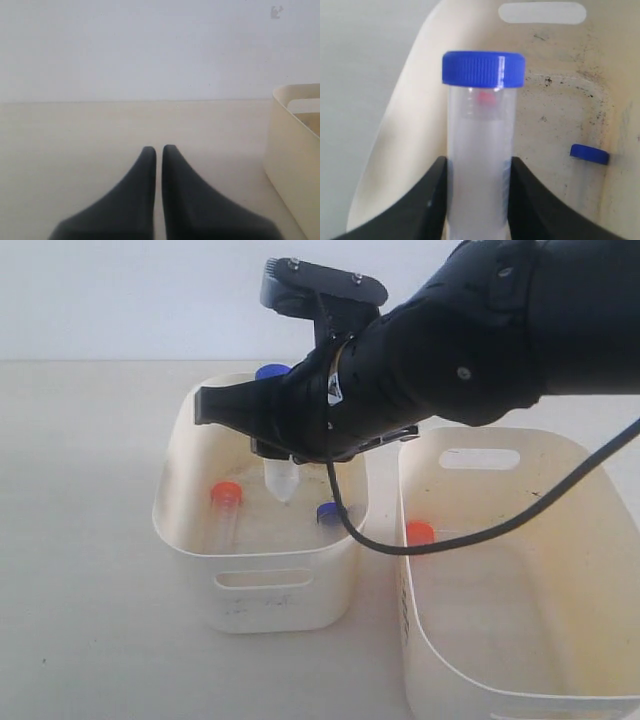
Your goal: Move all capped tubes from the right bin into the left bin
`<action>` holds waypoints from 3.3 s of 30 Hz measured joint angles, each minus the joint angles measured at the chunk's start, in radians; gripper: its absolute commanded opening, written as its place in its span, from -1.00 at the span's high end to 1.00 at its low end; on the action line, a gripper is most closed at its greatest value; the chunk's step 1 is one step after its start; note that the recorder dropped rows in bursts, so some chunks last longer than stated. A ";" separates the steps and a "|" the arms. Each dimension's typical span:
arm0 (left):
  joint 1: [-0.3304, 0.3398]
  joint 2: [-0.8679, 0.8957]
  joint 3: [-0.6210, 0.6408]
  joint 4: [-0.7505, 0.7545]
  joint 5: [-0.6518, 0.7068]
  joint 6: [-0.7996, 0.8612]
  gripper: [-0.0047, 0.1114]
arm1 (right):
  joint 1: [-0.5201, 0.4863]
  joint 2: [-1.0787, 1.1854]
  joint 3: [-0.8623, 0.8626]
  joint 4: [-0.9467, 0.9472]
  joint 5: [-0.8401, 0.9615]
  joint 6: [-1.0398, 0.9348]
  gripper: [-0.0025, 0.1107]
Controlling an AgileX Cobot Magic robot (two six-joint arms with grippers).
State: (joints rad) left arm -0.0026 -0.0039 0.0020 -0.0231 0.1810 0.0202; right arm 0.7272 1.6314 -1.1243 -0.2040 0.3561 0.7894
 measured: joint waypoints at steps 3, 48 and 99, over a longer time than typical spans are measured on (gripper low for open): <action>0.000 0.000 0.000 0.000 0.000 0.000 0.85 | 0.000 0.000 0.000 0.001 0.015 0.000 -0.02; 0.000 0.000 0.000 0.000 0.000 0.000 0.85 | -0.214 -0.151 0.203 -0.023 0.380 -0.174 0.96; 0.000 0.000 0.000 0.000 0.000 0.000 0.85 | -0.318 0.080 0.207 0.222 0.348 -0.393 -0.90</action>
State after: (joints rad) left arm -0.0026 -0.0039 0.0020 -0.0231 0.1810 0.0202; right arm 0.4095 1.7114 -0.9174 0.0184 0.7038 0.3962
